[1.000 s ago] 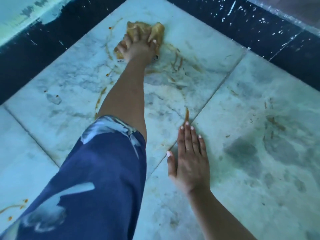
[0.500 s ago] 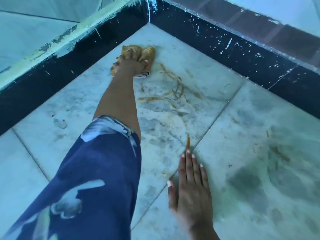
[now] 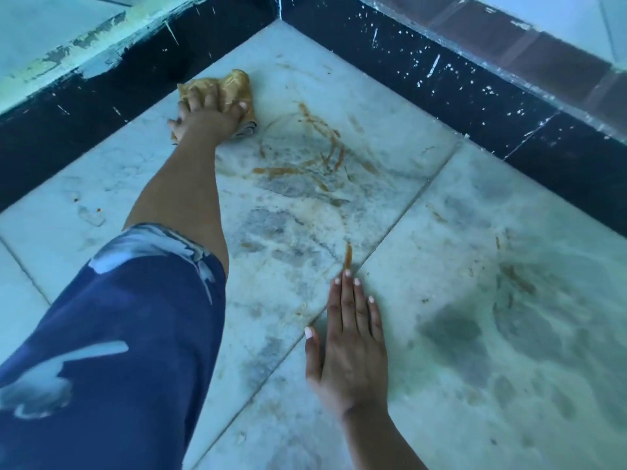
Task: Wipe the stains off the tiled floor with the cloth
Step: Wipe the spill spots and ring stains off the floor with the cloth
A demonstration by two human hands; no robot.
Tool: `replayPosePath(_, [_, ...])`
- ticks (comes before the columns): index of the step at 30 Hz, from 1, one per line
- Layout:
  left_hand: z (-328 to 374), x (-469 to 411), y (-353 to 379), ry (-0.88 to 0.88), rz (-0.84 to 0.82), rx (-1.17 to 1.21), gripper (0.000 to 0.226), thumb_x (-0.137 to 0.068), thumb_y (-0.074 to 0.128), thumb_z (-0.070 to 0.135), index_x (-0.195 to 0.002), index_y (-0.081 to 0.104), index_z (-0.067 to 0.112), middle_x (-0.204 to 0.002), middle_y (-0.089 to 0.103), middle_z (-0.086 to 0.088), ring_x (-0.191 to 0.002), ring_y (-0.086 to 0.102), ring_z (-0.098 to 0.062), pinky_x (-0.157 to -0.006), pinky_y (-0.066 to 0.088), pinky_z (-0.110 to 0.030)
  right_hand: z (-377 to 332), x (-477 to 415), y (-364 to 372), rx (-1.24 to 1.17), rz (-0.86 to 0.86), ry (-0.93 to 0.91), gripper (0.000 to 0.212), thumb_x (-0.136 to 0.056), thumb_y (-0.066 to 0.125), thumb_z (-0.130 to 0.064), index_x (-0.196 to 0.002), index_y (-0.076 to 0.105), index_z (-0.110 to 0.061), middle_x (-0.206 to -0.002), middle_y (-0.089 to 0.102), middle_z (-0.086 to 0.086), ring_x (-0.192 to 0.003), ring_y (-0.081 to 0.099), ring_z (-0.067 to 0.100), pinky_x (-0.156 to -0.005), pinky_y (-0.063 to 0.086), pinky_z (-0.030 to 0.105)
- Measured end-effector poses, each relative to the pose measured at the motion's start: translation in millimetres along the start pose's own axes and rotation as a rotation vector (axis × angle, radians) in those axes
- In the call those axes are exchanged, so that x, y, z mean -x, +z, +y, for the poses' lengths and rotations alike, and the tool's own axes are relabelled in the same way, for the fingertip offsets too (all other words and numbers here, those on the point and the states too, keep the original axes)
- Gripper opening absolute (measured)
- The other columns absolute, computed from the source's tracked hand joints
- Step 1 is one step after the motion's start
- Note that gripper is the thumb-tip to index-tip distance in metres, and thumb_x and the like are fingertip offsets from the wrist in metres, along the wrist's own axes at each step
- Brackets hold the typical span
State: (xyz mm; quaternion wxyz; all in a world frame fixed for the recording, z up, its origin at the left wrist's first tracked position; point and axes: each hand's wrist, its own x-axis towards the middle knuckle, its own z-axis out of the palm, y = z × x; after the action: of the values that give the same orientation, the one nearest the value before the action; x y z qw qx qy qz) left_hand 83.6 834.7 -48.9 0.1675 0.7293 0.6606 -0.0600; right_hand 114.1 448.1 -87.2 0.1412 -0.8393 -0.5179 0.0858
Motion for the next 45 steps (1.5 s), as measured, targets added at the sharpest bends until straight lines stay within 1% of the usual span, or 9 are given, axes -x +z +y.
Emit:
replayPosePath(5, [10.0, 41.2, 30.6, -0.178, 0.147, 0.037, 0.071, -0.094, 0.015, 0.055, -0.151, 0.0, 0.017, -0.157, -0.004, -0.019, -0.143, -0.002, -0.042, -0.112, 0.0, -0.058, 1.9, 1.2, 2.9, 0.064, -0.032, 0.005, 0.069, -0.089, 0.031, -0.041, -0.145, 0.027, -0.001, -0.154, 0.022, 0.014, -0.143, 0.021, 0.024, -0.111, 0.019, 0.043])
replayPosePath(11, [6.1, 55.9, 33.4, 0.334, 0.072, -0.084, 0.063, -0.095, 0.02, 0.059, -0.15, 0.005, 0.033, -0.16, -0.006, 0.001, -0.146, -0.007, -0.023, -0.114, -0.003, -0.051, 1.0, 0.8, 3.0, 0.086, -0.006, 0.0, 0.068, -0.088, 0.032, -0.041, -0.143, 0.033, 0.0, -0.153, 0.026, 0.015, -0.141, 0.024, 0.023, -0.112, 0.018, 0.042])
replayPosePath(18, [-33.4, 70.2, 32.8, -0.226, 0.177, 0.073, 0.067, -0.097, 0.018, 0.051, -0.152, 0.003, 0.016, -0.157, -0.005, -0.02, -0.144, -0.005, -0.039, -0.114, -0.005, -0.054, 1.5, 0.7, 2.6, 0.097, 0.013, -0.005, 0.068, -0.09, 0.03, -0.041, -0.144, 0.033, 0.0, -0.153, 0.026, 0.015, -0.141, 0.022, 0.023, -0.112, 0.018, 0.042])
replayPosePath(20, [-27.0, 109.5, 51.7, -0.167, 0.183, 0.073, 0.067, -0.098, 0.02, 0.05, -0.152, 0.002, 0.014, -0.157, -0.006, -0.021, -0.144, -0.006, -0.039, -0.114, -0.003, -0.053, 1.3, 0.9, 3.2, 0.095, 0.006, -0.006, 0.068, -0.089, 0.03, -0.041, -0.143, 0.033, 0.0, -0.153, 0.026, 0.015, -0.141, 0.024, 0.024, -0.112, 0.018, 0.042])
replayPosePath(25, [-30.3, 125.5, 55.8, 0.288, 0.1, -0.085, 0.059, -0.097, 0.02, 0.054, -0.15, 0.005, 0.033, -0.16, -0.005, -0.001, -0.146, -0.006, -0.023, -0.116, -0.002, -0.048, 2.2, 2.3, 4.9, 0.114, 0.032, -0.022, 0.069, -0.089, 0.03, -0.041, -0.144, 0.032, 0.001, -0.152, 0.027, 0.016, -0.141, 0.026, 0.025, -0.112, 0.017, 0.042])
replayPosePath(30, [-82.8, 138.5, 48.9, -0.095, 0.145, 0.08, 0.06, -0.098, 0.019, 0.051, -0.151, 0.005, 0.029, -0.159, -0.007, -0.005, -0.146, -0.009, -0.021, -0.116, -0.005, -0.049, 3.1, 1.4, 6.0, 0.109, 0.042, -0.023, 0.07, -0.088, 0.028, -0.041, -0.143, 0.032, 0.002, -0.152, 0.027, 0.018, -0.141, 0.028, 0.028, -0.112, 0.015, 0.042])
replayPosePath(35, [-82.3, 228.8, 92.6, 0.076, 0.264, 0.036, 0.055, -0.097, 0.023, 0.051, -0.149, 0.011, 0.039, -0.16, 0.001, 0.001, -0.146, -0.002, -0.019, -0.115, 0.002, -0.048, 3.4, 0.8, 6.7, 0.1, 0.05, -0.033, 0.07, -0.088, 0.027, -0.041, -0.142, 0.034, 0.003, -0.15, 0.031, 0.019, -0.14, 0.03, 0.029, -0.112, 0.013, 0.04])
replayPosePath(40, [-83.8, 222.9, 92.9, 0.099, 0.267, 0.041, 0.055, -0.096, 0.024, 0.051, -0.148, 0.012, 0.04, -0.16, 0.003, 0.001, -0.146, -0.001, -0.019, -0.115, 0.003, -0.048, 0.2, -8.5, -2.7, -0.018, -0.011, -0.033, 0.083, -0.08, 0.006, -0.052, -0.15, 0.013, -0.008, -0.159, 0.007, 0.007, -0.146, 0.004, 0.018, -0.116, -0.005, 0.03])
replayPosePath(45, [-87.6, 217.3, 89.0, 0.116, 0.209, 0.037, 0.055, -0.096, 0.022, 0.051, -0.148, 0.007, 0.041, -0.16, -0.002, 0.002, -0.146, -0.005, -0.017, -0.115, 0.001, -0.047, -31.0, -91.8, 1.8, 0.079, -0.099, -0.038, 0.063, -0.098, 0.017, -0.049, -0.151, 0.003, -0.02, -0.159, -0.006, 0.004, -0.146, -0.01, 0.018, -0.117, -0.01, 0.037])
